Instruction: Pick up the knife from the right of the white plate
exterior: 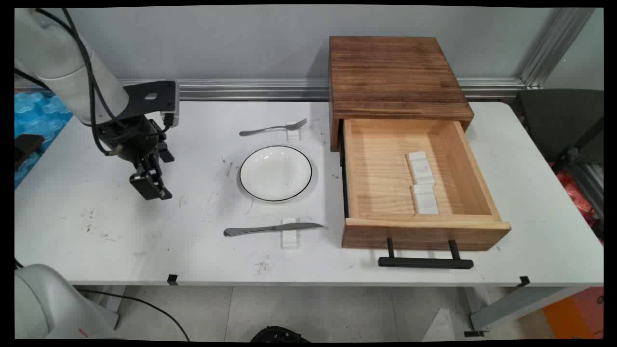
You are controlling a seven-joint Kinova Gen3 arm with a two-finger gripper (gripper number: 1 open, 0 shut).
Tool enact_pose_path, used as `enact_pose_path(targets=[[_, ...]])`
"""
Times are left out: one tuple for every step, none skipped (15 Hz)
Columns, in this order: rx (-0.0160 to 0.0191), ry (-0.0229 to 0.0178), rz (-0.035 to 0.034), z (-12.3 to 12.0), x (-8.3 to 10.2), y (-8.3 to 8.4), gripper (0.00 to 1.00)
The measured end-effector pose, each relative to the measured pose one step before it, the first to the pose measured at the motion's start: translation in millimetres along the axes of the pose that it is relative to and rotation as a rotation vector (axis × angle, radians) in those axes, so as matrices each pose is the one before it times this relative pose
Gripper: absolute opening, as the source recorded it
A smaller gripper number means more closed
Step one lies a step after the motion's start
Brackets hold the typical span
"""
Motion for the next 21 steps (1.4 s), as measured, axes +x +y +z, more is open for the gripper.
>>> enact_pose_path(targets=[[-0.00315,0.00557,-0.00129,0.32,2.16,0.91,1.00],[-0.00610,0.01142,-0.00218,0.67,4.29,1.90,1.00],[-0.00461,0.00810,-0.00074,0.68,3.64,1.53,1.00],[-0.00892,0.01371,-0.00045,1.20,6.33,3.06,1.00],[-0.00659,0.00988,0.00098,0.94,4.82,2.63,1.00],[-0.01010,0.01571,0.00135,1.47,7.04,4.17,1.00],[-0.00641,0.01094,0.00167,1.01,4.89,2.95,1.00],[-0.00973,0.01847,0.00367,1.69,7.56,4.55,1.00],[-0.00590,0.01225,0.00237,1.15,4.76,2.99,1.00],[-0.00853,0.01858,0.00439,2.03,6.78,4.31,1.00],[-0.00555,0.01268,0.00367,1.53,4.38,2.76,1.00],[-0.00630,0.01716,0.00662,2.69,5.69,3.69,1.00],[-0.00371,0.01090,0.00439,2.01,3.17,2.09,1.00],[-0.00315,0.01419,0.00941,3.41,3.98,2.63,1.00],[-0.00220,0.01475,0.01159,4.59,2.70,2.59,1.00],[-0.00088,0.01290,0.01112,5.52,1.14,1.91,1.00],[-0.00042,0.01130,0.00868,5.13,0.25,1.45,1.00],[-0.00069,0.00639,0.00554,3.71,0.03,0.88,1.00],[0.00038,0.01054,0.00659,5.72,0.16,1.02,1.00],[0.00065,0.00783,0.00428,4.81,-0.05,0.71,1.00],[0.00080,0.00789,0.00321,5.04,-0.02,0.65,1.00]])
